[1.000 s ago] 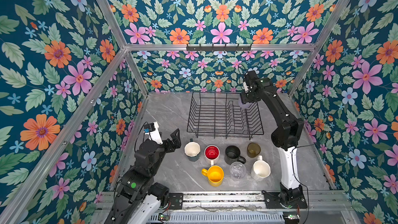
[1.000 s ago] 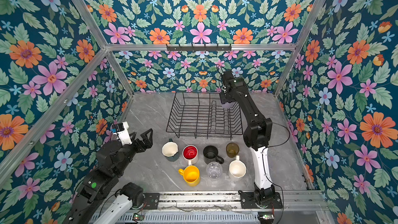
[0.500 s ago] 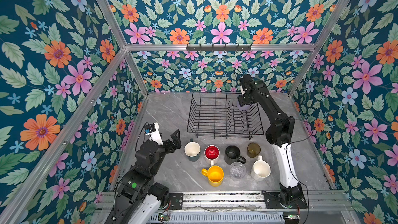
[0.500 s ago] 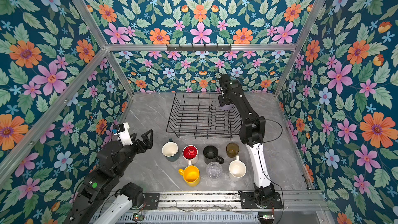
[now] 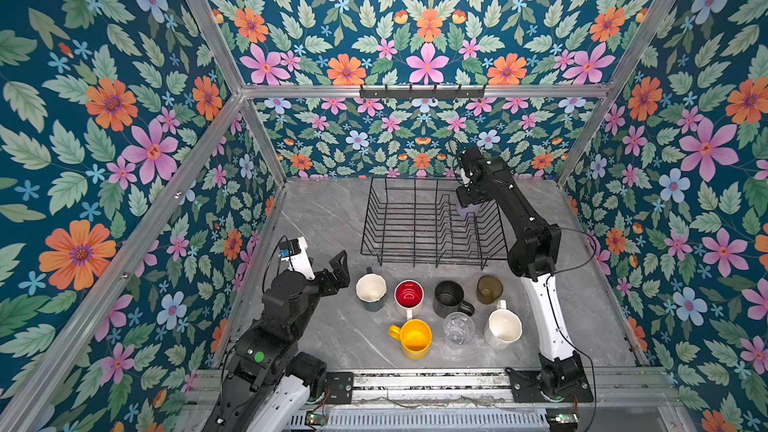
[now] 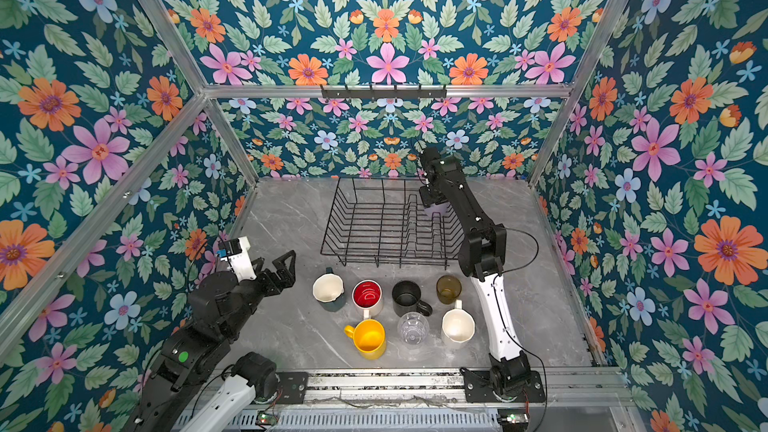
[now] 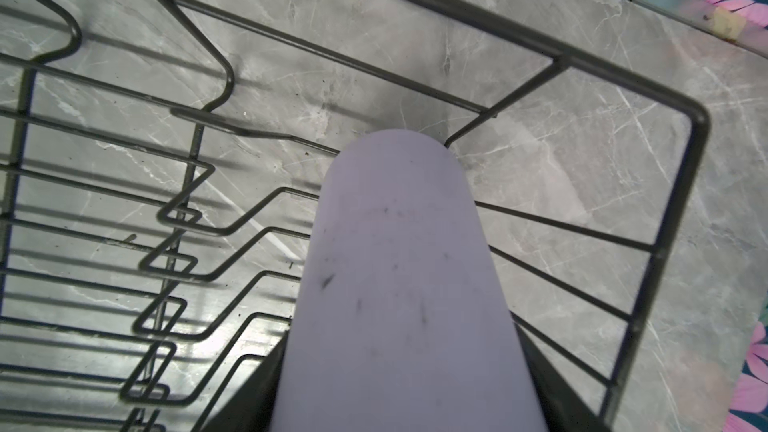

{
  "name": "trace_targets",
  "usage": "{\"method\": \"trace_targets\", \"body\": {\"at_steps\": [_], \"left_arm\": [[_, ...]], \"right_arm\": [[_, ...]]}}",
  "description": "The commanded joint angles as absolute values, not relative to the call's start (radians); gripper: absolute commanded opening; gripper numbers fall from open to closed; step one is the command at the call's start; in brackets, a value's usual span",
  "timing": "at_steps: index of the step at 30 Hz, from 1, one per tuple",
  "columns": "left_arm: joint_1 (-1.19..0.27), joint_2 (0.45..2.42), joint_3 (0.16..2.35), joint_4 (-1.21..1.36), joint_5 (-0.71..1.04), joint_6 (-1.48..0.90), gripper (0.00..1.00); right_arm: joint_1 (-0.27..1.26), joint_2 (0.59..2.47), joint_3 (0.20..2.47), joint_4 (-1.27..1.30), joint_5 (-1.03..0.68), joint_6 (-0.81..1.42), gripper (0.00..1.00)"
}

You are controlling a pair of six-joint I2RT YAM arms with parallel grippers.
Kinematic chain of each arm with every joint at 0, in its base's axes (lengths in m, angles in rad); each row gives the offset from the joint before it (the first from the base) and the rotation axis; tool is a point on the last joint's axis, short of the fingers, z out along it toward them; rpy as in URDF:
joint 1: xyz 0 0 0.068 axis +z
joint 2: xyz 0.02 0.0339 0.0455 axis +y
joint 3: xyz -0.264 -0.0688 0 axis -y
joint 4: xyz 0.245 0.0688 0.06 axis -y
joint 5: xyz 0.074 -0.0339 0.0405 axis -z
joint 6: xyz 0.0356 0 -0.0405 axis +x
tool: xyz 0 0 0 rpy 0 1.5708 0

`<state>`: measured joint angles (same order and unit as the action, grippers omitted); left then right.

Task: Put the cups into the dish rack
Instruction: 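Lower the lavender cup into the far corner of the rack with the right gripper, then release the lavender cup with the right gripper while the left reaches for the green mug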

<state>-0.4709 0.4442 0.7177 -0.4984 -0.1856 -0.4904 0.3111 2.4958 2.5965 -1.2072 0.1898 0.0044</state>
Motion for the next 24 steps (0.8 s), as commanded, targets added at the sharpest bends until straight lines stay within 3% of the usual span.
{"method": "trace_targets", "body": {"at_steps": [1,5,16,24], "left_arm": [[-0.469,0.445,0.723,-0.508,-0.201,-0.489,1.0],[-0.469,0.442,0.723,-0.515,-0.209,-0.494,1.0],[-0.47,0.425,0.747,-0.591,-0.222,-0.534,1.0],[-0.469,0.286,0.798,-0.764,-0.256,-0.623,1.0]], "right_arm": [[0.312,2.507,2.595,-1.2,0.18,-0.007,0.73],[0.308,2.5,2.592,-1.2,0.172,-0.004,0.84],[0.305,2.351,2.508,-1.128,0.148,0.033,0.94],[0.327,2.04,2.134,-0.899,0.093,0.101,0.96]]}}
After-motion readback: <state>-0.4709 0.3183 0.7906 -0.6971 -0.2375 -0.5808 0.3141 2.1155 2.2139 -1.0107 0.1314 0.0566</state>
